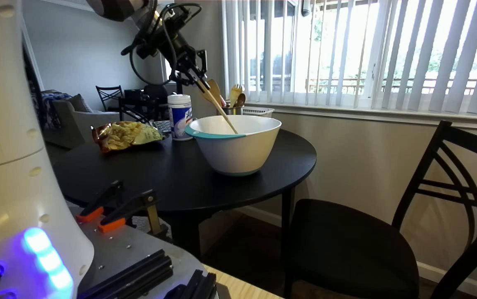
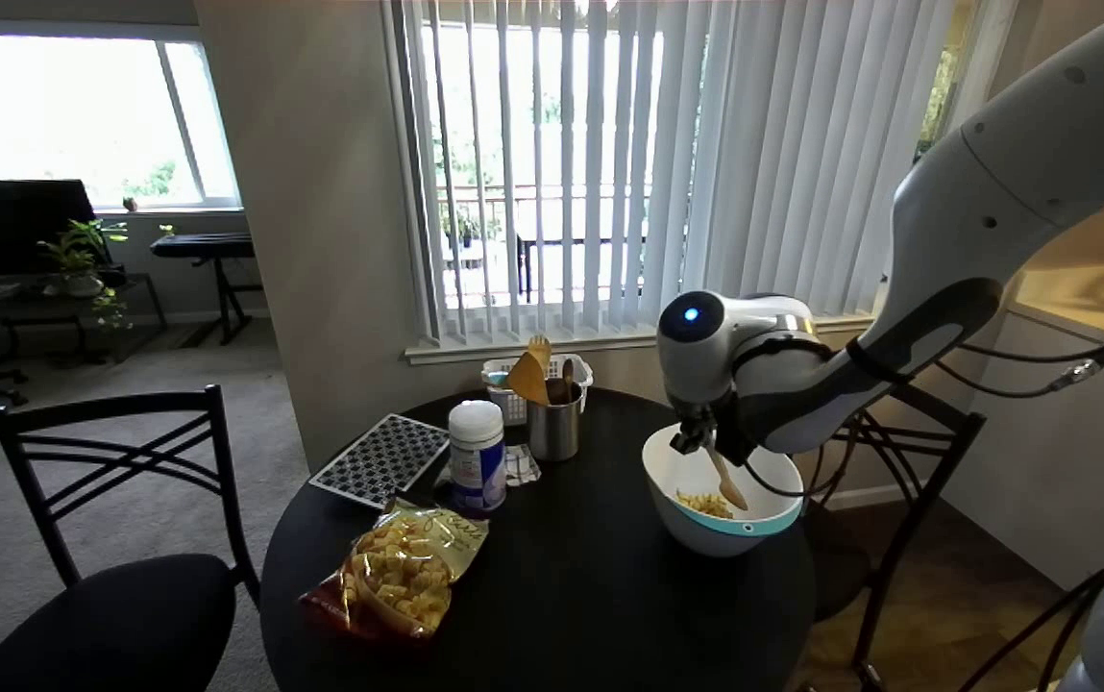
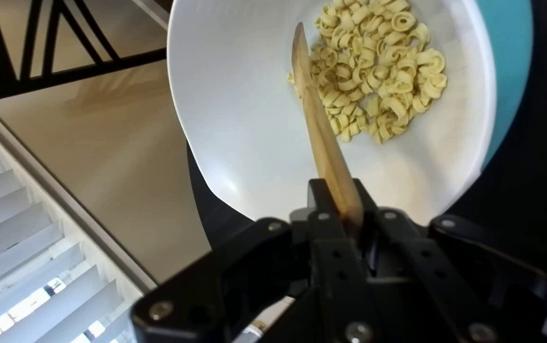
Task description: Use the cooking stick to stir the contents of the white bowl
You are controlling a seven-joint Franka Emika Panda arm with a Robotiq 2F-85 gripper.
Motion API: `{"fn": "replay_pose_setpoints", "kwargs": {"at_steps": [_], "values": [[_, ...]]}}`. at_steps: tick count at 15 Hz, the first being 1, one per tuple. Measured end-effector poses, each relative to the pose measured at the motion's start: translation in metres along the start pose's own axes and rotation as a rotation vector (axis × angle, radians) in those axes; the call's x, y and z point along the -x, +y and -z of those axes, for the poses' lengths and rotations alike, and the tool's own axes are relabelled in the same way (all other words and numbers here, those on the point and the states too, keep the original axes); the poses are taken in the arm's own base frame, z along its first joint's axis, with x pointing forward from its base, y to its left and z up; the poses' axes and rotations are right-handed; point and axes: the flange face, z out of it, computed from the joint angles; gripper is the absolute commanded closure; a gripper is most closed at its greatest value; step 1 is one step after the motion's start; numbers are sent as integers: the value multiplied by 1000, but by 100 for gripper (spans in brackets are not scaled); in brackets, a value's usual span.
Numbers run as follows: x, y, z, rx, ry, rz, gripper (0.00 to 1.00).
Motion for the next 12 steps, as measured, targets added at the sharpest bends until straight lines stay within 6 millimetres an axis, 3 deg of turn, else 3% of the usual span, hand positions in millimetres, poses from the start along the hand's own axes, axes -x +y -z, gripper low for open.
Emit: {"fn": "replay_pose_setpoints", "kwargs": {"at_steps": [5,8,12], "values": [[2,58,-15,-219,19,-76,96],[7,83,-28,-318,6,-96,96],[9,107,-29,-413,6,-108,96]]}}
